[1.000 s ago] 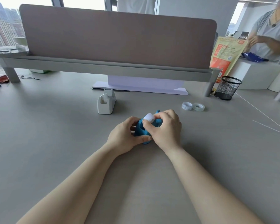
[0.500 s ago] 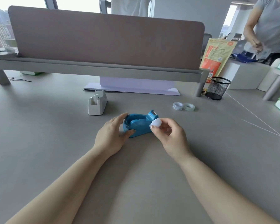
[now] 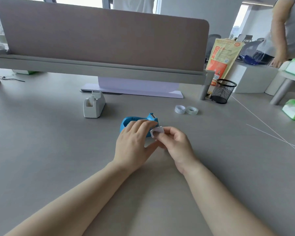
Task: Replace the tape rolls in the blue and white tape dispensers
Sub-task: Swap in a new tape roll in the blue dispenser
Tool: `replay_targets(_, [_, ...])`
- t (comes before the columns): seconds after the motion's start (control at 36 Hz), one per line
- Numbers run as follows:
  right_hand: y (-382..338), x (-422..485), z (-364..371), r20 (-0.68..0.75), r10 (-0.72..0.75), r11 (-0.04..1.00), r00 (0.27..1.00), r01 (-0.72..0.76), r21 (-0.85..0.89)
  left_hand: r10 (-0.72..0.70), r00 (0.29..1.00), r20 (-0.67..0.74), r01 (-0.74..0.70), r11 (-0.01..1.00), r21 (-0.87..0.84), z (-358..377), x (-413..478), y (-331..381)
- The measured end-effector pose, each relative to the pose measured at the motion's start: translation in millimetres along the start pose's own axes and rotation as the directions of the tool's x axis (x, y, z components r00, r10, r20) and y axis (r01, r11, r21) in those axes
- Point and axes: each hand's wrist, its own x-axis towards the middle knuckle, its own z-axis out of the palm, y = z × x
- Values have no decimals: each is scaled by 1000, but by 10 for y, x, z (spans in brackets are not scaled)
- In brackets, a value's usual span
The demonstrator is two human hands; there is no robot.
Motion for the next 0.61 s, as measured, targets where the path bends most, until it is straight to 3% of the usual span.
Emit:
replay_targets(0.19, [-34,-28,1,70,-30,999,997,31,-17,5,994,-106,-6,1000,-8,-29,1,-51])
replay_targets(0.61, [-40,-33,20,76,-23,995,997,30,-98,-56,996,-64,48,992,-114,-86,-6,-110])
